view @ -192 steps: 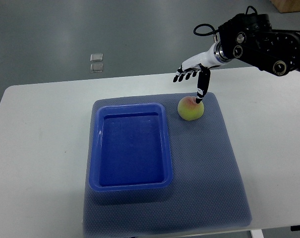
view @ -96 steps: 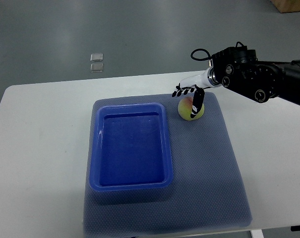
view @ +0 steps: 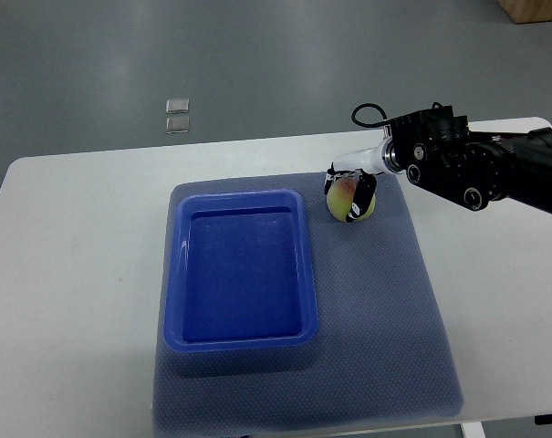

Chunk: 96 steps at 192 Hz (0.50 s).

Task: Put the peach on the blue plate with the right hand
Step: 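Lift the peach with the right hand away from the mat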

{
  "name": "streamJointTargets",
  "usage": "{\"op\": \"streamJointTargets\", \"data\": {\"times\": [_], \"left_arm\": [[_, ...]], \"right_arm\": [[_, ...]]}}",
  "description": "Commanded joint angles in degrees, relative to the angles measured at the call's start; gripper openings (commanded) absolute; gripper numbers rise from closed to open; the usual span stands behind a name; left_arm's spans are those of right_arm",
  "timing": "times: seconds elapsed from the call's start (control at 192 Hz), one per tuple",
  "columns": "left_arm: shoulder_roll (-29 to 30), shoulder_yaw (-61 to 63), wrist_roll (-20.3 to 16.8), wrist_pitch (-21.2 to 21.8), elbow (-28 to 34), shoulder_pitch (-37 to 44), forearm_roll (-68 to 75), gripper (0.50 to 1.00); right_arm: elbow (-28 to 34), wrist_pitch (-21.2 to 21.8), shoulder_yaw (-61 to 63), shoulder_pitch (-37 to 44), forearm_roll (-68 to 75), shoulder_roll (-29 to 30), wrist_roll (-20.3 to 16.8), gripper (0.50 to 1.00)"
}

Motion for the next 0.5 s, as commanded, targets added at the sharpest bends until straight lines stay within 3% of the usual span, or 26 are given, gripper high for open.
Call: {"op": "streamJointTargets", "data": {"times": [0.0,0.094,0.099,0.109,0.208,0.214,0.245,0.307,0.312,0.375,0.495], "left_arm": [[0.0,0.0,0.0,0.0,0.2,0.0,0.0,1.000],[0.0,0.0,0.0,0.0,0.3,0.0,0.0,1.000],[0.0,0.0,0.0,0.0,0.3,0.0,-0.1,1.000],[0.0,0.0,0.0,0.0,0.3,0.0,-0.1,1.000],[0.0,0.0,0.0,0.0,0.3,0.0,-0.1,1.000],[0.0,0.0,0.0,0.0,0.3,0.0,-0.1,1.000],[0.0,-0.1,0.0,0.0,0.3,0.0,-0.1,1.000],[0.0,0.0,0.0,0.0,0.3,0.0,-0.1,1.000],[0.0,-0.1,0.0,0.0,0.3,0.0,-0.1,1.000],[0.0,-0.1,0.0,0.0,0.3,0.0,-0.1,1.000],[0.0,-0.1,0.0,0.0,0.3,0.0,-0.1,1.000]], "right_arm": [[2.0,1.1,0.1,3.5,0.3,-1.7,-0.1,0.500],[3.9,2.2,0.3,6.2,0.8,-3.2,-0.1,0.500],[7.6,4.8,0.5,9.9,0.9,-6.0,-0.1,0.500],[8.5,5.4,0.6,10.9,1.0,-6.6,-0.1,0.500],[11.5,7.8,0.6,14.6,1.3,-8.8,-0.1,0.500],[14.9,10.0,0.7,19.0,2.3,-11.4,-0.1,0.500],[18.2,11.1,0.7,22.2,3.2,-13.6,-0.2,0.500],[19.1,11.3,0.7,22.8,3.5,-14.2,-0.2,0.500],[22.9,11.9,0.6,26.0,4.3,-16.3,-0.3,0.500],[26.3,12.0,0.4,28.5,4.5,-17.8,-0.5,0.500],[27.5,11.1,0.4,29.4,4.7,-17.0,-0.6,0.500]]}}
